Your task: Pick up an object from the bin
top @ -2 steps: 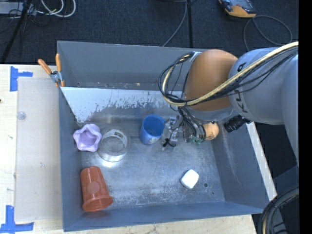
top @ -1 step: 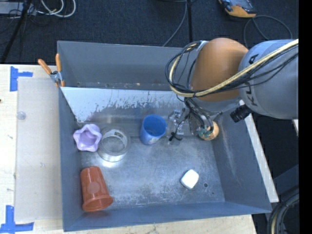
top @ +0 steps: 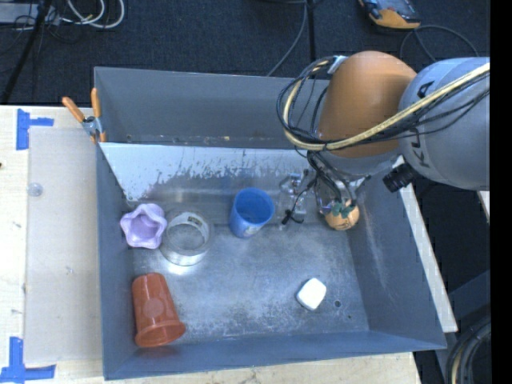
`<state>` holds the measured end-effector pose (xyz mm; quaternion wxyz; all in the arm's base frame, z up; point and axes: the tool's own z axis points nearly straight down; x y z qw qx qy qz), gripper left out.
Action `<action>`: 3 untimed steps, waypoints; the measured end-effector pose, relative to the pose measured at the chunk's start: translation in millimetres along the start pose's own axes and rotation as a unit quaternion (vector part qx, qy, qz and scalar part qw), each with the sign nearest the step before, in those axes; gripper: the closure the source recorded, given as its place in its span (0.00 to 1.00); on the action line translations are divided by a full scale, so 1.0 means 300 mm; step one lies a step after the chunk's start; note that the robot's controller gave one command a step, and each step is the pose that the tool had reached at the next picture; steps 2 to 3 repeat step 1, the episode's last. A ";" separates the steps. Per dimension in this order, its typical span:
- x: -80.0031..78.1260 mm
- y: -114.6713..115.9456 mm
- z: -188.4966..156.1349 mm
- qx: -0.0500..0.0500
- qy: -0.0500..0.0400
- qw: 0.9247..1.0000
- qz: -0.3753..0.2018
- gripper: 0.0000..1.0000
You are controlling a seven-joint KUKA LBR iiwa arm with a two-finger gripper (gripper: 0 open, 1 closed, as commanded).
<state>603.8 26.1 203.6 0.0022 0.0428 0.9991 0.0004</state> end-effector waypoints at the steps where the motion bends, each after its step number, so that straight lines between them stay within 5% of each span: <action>1: -0.009 0.039 0.272 0.000 0.001 1.000 -0.020 0.00; 3: -0.009 0.039 0.272 0.000 0.001 1.000 -0.020 0.00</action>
Offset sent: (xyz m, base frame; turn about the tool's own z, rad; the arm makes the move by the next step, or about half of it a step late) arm 0.0000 0.0000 0.0000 0.0000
